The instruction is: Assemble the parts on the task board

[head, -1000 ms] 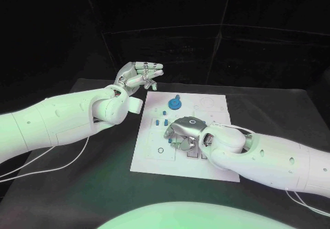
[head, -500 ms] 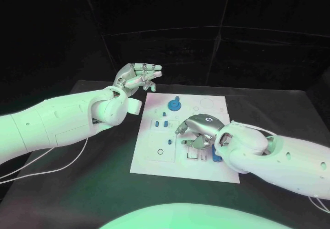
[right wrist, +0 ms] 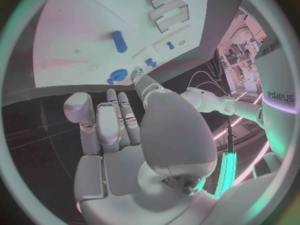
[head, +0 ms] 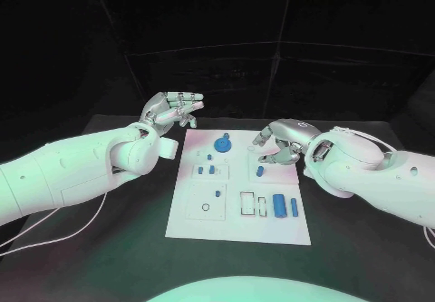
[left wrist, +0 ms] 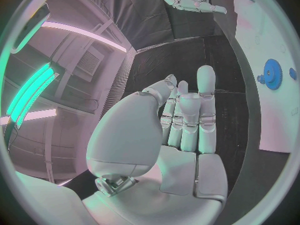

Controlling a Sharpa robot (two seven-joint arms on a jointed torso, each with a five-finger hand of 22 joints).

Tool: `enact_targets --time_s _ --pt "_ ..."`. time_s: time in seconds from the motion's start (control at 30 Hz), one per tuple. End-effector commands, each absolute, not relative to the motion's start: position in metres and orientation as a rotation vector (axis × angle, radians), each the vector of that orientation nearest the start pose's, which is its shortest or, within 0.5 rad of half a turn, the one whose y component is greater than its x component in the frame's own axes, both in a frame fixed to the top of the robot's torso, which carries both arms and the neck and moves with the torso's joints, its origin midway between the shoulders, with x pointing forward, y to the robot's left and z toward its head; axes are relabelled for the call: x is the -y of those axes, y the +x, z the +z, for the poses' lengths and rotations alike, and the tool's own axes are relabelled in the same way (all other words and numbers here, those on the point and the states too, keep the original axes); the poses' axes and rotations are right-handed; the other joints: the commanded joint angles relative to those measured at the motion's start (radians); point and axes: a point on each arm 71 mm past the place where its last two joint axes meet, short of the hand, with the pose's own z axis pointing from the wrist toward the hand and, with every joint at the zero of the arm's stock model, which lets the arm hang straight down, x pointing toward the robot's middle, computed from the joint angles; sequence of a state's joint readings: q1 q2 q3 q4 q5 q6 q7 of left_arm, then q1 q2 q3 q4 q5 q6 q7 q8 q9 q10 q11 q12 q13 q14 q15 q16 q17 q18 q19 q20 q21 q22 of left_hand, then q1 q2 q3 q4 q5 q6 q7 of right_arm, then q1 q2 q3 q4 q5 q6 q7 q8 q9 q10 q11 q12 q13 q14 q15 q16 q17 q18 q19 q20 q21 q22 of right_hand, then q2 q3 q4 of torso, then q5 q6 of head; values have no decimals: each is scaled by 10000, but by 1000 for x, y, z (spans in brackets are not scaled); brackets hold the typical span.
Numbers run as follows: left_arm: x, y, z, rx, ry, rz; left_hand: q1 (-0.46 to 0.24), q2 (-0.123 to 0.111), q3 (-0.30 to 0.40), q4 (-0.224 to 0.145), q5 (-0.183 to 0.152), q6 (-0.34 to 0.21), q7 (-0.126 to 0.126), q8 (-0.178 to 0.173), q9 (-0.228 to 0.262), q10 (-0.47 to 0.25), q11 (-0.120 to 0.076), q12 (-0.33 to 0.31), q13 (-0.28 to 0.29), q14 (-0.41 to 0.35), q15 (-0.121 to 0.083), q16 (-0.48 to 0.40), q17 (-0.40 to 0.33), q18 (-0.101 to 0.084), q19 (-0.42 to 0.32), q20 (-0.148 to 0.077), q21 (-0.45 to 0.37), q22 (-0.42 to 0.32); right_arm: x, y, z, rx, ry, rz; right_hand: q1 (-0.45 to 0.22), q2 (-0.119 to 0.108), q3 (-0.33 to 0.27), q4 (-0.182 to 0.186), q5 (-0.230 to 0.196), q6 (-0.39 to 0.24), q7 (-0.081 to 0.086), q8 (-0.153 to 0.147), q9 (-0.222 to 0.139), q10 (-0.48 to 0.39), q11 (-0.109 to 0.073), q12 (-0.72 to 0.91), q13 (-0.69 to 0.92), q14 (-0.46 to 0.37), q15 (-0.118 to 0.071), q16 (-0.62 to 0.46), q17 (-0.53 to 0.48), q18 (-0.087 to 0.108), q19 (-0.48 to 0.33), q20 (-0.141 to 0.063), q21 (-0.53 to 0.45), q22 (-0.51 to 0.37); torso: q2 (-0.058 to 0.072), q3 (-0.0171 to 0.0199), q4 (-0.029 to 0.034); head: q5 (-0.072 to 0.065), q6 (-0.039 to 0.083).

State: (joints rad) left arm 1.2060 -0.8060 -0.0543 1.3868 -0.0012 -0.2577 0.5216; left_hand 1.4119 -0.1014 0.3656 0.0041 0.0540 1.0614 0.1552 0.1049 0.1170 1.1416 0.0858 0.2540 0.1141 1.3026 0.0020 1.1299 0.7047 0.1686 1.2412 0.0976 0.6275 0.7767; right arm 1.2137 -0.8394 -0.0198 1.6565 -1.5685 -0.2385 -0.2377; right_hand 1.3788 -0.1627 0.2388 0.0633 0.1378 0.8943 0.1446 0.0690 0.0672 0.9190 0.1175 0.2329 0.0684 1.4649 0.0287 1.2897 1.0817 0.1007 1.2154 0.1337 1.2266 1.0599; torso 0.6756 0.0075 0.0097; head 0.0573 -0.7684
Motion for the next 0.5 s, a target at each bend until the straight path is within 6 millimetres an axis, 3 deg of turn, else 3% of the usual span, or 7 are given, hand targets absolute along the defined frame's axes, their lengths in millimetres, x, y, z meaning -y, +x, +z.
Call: enact_targets --time_s 0.03,0.2,0.37,0.5 --pt "-231 513 -178 -12878 -10393 -15855 -8 83 -1 -60 -31 46 15 35 -13 -77 -26 49 9 -78 -16 -45 -13 133 -57 25 -20 -3 165 466 -169 -17791 -2438 5765 61 89 -490 55 48 -112 -37 -23 8 -194 0 195 12 155 4 57 -31 163 53 16 -93 -57 23 14 18 -42 39" --pt "-230 513 -179 -12892 -10392 -15873 -8 83 -1 -60 -31 46 15 35 -13 -77 -26 49 9 -78 -16 -45 -13 133 -57 25 -20 -3 161 467 -172 -18231 -2748 5636 240 243 -928 100 61 -198 -90 -26 9 -425 16 384 2 124 27 18 -140 183 -9 36 -204 -187 13 19 -10 -1 11" --pt "-230 513 -178 -12898 -10389 -15889 -8 83 -1 -60 -31 46 15 35 -13 -77 -26 49 9 -78 -16 -45 -13 133 -57 25 -20 -3 158 464 -176 -18655 -3081 5551 302 314 -1074 116 57 -183 -89 -9 17 -436 11 491 8 124 28 17 -158 186 -8 38 -223 -202 2 3 17 -29 2" --pt "-230 513 -179 -12897 -10388 -15888 -8 83 -1 -60 -31 46 15 35 -13 -77 -26 49 9 -78 -16 -45 -13 133 -57 25 -20 -3 156 462 -178 -18918 -3287 5516 368 406 -1222 130 70 -83 -53 33 34 -381 -12 638 15 126 15 6 -198 188 6 26 -235 -209 3 19 11 -14 -5"
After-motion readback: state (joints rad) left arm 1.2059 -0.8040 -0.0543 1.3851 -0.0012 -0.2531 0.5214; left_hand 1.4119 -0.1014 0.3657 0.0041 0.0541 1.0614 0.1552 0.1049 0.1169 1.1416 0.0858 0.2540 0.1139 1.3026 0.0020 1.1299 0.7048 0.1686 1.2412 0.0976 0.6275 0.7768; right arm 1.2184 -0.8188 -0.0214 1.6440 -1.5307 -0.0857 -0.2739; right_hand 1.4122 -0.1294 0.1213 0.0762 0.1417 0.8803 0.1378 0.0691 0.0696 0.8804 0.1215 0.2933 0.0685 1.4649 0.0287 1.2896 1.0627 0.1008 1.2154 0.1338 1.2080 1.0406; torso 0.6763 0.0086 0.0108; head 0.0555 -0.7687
